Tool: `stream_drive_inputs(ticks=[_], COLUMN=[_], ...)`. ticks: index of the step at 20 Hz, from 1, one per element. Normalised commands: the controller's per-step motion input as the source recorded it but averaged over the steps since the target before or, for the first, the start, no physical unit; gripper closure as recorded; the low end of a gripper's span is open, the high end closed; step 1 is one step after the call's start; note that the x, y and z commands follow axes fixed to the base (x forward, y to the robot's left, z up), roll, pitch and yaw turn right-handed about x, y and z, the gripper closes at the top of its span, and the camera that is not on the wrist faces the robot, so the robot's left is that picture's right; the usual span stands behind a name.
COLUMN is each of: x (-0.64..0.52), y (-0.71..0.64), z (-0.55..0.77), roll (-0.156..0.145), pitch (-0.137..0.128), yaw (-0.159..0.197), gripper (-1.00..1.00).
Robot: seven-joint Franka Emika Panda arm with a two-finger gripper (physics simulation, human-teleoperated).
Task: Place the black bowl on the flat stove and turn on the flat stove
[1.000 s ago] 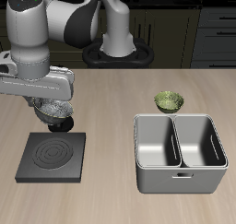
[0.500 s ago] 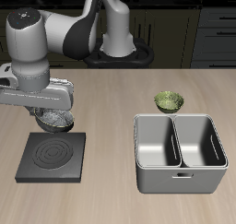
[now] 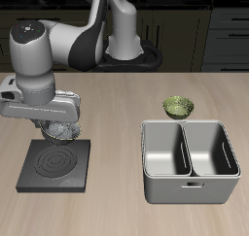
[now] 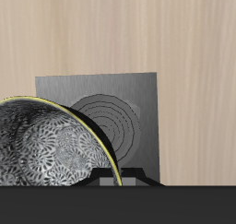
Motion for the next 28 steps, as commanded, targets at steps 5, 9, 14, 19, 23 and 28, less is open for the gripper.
stream_drive_inputs(ticks=[5,9,14,19,23,28], x=[0.0,0.07,0.06,0.15,0.06,0.03], y=[0.04,-0.06,-0.02,-0.01,0.01,-0.03], z=[-0.14,-0.2,-0.15,-0.26,-0.16,-0.23], roll=[-0.008,-0.017,-0.012,-0.01,0.004,-0.074], pitch=[0.005,0.019,0.008,0.008,0.018,0.053], yaw=[0.011,-0.007,0.001,-0.005,0.002,0.017], gripper=[1.0,1.0,1.0,1.0,1.0,1.0])
